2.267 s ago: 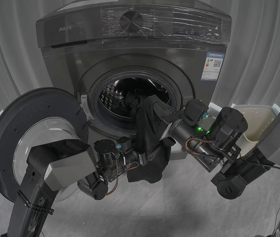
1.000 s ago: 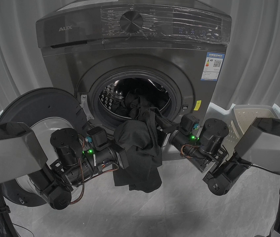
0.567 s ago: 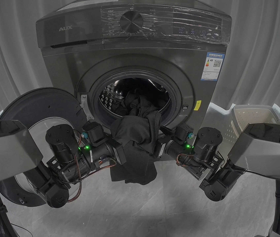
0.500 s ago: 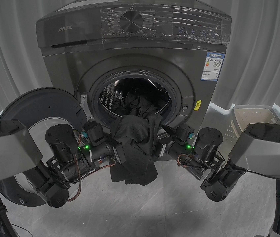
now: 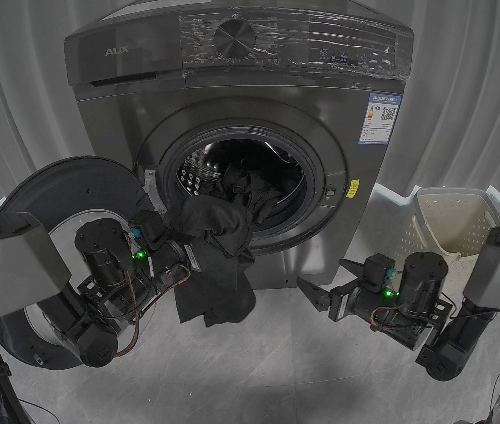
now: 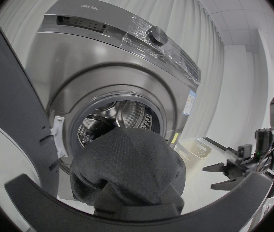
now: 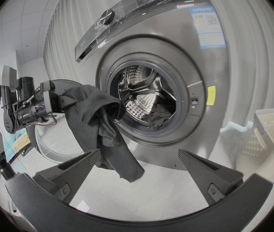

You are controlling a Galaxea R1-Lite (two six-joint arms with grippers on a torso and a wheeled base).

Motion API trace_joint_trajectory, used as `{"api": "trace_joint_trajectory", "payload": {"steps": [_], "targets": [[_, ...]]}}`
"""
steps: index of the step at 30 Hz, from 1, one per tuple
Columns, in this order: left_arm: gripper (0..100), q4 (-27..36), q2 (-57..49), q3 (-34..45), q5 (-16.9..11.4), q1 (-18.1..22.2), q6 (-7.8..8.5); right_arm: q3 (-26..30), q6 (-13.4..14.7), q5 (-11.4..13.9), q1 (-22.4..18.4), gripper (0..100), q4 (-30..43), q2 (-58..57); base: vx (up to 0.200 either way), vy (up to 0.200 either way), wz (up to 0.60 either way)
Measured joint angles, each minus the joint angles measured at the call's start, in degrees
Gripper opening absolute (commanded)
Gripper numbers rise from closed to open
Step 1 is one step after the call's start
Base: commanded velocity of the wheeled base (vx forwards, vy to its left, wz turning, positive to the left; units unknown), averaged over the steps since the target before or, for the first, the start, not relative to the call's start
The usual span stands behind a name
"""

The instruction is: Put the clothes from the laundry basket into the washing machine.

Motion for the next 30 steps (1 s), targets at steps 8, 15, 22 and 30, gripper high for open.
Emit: {"api": "trace_joint_trajectory", "payload": {"steps": [8, 15, 22, 30], "targets": [[0, 0.05, -0.04, 0.12, 6.35, -1.05, 0.99, 3.28, 0.40, 0.12, -1.10, 100, -0.13, -4.46, 0.000, 0.000, 0.00], [0, 0.07, -0.06, 1.29, 8.16, -1.02, 5.10, 3.66, 0.49, 0.15, -2.26, 100, -0.39, -5.29, 0.000, 0.000, 0.00], [0, 0.05, -0.06, 1.83, 8.31, -1.39, 5.53, 3.66, 0.49, 0.17, -2.16, 100, -0.63, -5.57, 0.086, 0.000, 0.00], [0, 0.05, 0.00, 2.18, 8.40, -2.90, 5.23, 3.69, 0.51, 0.17, -1.79, 100, -0.63, -5.57, 0.075, 0.000, 0.00]]}}
